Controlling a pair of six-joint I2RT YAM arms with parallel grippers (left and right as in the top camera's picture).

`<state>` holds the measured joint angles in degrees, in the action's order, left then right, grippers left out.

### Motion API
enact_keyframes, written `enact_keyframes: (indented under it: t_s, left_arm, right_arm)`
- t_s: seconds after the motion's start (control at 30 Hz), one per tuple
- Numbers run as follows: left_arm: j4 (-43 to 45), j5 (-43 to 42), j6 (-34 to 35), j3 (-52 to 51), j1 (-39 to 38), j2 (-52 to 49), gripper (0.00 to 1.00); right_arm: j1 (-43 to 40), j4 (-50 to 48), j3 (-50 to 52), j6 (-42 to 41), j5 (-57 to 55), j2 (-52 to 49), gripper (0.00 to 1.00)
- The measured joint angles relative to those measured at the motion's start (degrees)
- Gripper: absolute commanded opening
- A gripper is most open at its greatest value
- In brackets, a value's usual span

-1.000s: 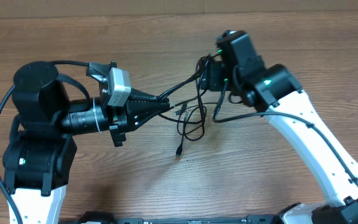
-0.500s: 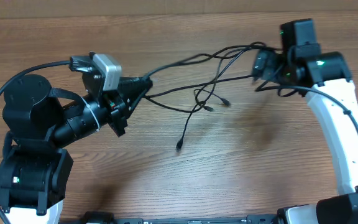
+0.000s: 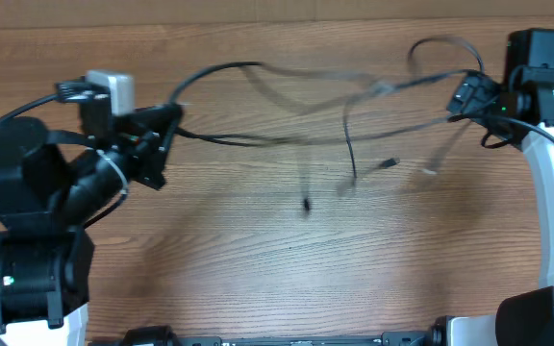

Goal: Untangle cables

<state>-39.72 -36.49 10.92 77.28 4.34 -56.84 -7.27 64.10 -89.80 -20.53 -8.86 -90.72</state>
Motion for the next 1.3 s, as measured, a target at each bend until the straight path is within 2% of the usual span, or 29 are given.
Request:
enact_keyframes:
  t_s: [0.27,0.63,0.83,0.9,1.03,1.1,1.17,1.3]
  left_arm:
    - [-4.07,1.49,1.84,0.0,9.01,0.07,0.04]
    - [-4.42,1.36,2.49,0.0,9.29,0.09,0.04]
    - [-4.37,-2.12,2.49,0.0,9.29,-0.48,0.05]
    - [-4.35,-4.44,2.49,0.0,9.29,-1.22,0.13]
    - [-4.2,-10.05,2.56,0.0,9.27,-3.41,0.38]
    - [-4.33,-12.41,2.54,0.0,9.25,-4.66,0.47]
    - [-4.42,-14.4,2.27,0.0,8.92,-5.9,0.52]
    - [-4.42,-16.74,2.21,0.0,6.38,-8.31,0.53]
  right_arm:
    - [-2.82,0.0,0.0,0.85,-0.59,0.0,1.0]
    - [-2.82,-0.02,0.02,1.09,0.15,0.0,1.0]
    - [-2.82,-0.02,0.02,4.09,5.86,0.0,1.0]
    - [-2.82,0.02,0.02,4.59,7.54,0.0,1.0]
    - [-2.82,0.0,0.04,5.31,10.62,0.0,1.0]
    - [-2.82,0.0,0.2,6.05,12.39,0.0,1.0]
    - [-2.82,0.0,0.31,7.37,14.47,0.0,1.0]
    - [-2.82,-0.02,0.31,10.36,18.91,0.0,1.0]
